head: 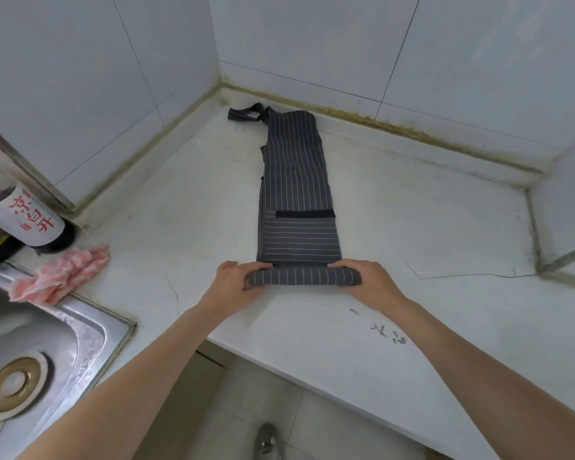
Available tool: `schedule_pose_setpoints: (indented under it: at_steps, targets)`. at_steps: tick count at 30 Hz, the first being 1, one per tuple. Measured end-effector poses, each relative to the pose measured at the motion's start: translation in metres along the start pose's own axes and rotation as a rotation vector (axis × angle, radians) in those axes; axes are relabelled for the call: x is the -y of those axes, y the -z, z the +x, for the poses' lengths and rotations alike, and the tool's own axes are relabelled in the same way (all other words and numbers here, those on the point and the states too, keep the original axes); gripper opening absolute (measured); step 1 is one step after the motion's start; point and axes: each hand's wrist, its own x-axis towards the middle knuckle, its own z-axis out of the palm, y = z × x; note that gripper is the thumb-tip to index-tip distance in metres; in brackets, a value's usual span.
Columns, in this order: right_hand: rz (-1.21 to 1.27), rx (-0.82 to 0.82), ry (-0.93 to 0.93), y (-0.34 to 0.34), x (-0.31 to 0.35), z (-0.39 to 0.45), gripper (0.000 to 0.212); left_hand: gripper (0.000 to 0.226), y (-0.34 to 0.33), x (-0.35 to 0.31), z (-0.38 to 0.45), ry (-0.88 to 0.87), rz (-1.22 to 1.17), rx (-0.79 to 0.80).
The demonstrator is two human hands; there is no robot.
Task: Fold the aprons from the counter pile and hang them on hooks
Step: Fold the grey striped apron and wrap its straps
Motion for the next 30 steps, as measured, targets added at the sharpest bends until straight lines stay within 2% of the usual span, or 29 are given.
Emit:
schedule_pose_setpoints:
  at_steps: [3, 5, 8, 9, 11, 12, 13, 15, 17, 19, 20, 22, 25, 27, 29, 30]
  targets:
    - [0.173, -0.052, -0.173, -0.005, 0.018, 0.011, 0.030, 0.020, 0.001, -0.007, 0.013, 0.223, -0.174, -0.124]
    - [0.071, -0.090, -0.253, -0.014, 0.026, 0.019, 0.020, 0.021, -0.001, -0.010, 0.020, 0.322, -0.135, -0.188]
    - [-0.149, -0.128, -0.359, -0.021, 0.035, 0.031, 0.025, 0.028, -0.004, -0.014, 0.030, 0.378, -0.056, -0.168]
    - [-0.154, -0.131, -0.387, -0.021, 0.037, 0.034, 0.027, 0.035, -0.006, -0.014, 0.032, 0.322, 0.093, -0.190]
    - [-0.079, -0.156, -0.420, -0.022, 0.040, 0.037, 0.033, 0.049, -0.009, -0.013, 0.036, 0.014, 0.415, -0.278]
    - [-0.050, -0.171, -0.416, -0.021, 0.044, 0.035, 0.040, 0.056, -0.011, -0.011, 0.039, -0.152, 0.537, -0.219]
    - [-0.072, -0.191, -0.385, -0.019, 0.047, 0.030, 0.052, 0.068, -0.012, -0.011, 0.040, -0.240, 0.649, -0.044]
    - [-0.354, -0.178, -0.171, -0.016, 0.045, 0.022, 0.076, 0.089, -0.014, -0.002, 0.047, -0.291, 0.747, 0.205]
    - [-0.691, 0.080, 0.103, -0.009, 0.037, 0.020, 0.088, 0.088, -0.010, 0.002, 0.054, -0.314, 0.758, 0.221]
    - [-0.789, 0.314, 0.125, -0.006, 0.028, 0.024, 0.094, 0.068, -0.005, -0.001, 0.053, -0.296, 0.788, 0.252]
    - [-0.748, 0.344, 0.106, -0.004, 0.023, 0.027, 0.095, 0.063, -0.001, 0.004, 0.056, -0.334, 0.765, 0.193]
    - [-0.576, 0.298, 0.130, -0.001, 0.013, 0.036, 0.091, 0.057, 0.007, 0.014, 0.064, -0.345, 0.604, 0.148]
    - [-0.144, 0.131, 0.064, 0.013, 0.004, 0.042, 0.066, 0.034, 0.027, 0.013, 0.070, -0.154, 0.147, 0.129]
    - [0.149, 0.027, -0.055, 0.025, 0.005, 0.046, 0.046, 0.015, 0.030, 0.013, 0.075, -0.039, -0.031, 0.082]
    - [0.445, 0.001, -0.151, 0.032, 0.007, 0.051, 0.032, 0.017, 0.029, 0.010, 0.080, 0.105, -0.118, 0.076]
    - [0.502, -0.011, -0.178, 0.032, 0.009, 0.054, 0.027, 0.022, 0.027, 0.008, 0.083, 0.159, -0.128, 0.079]
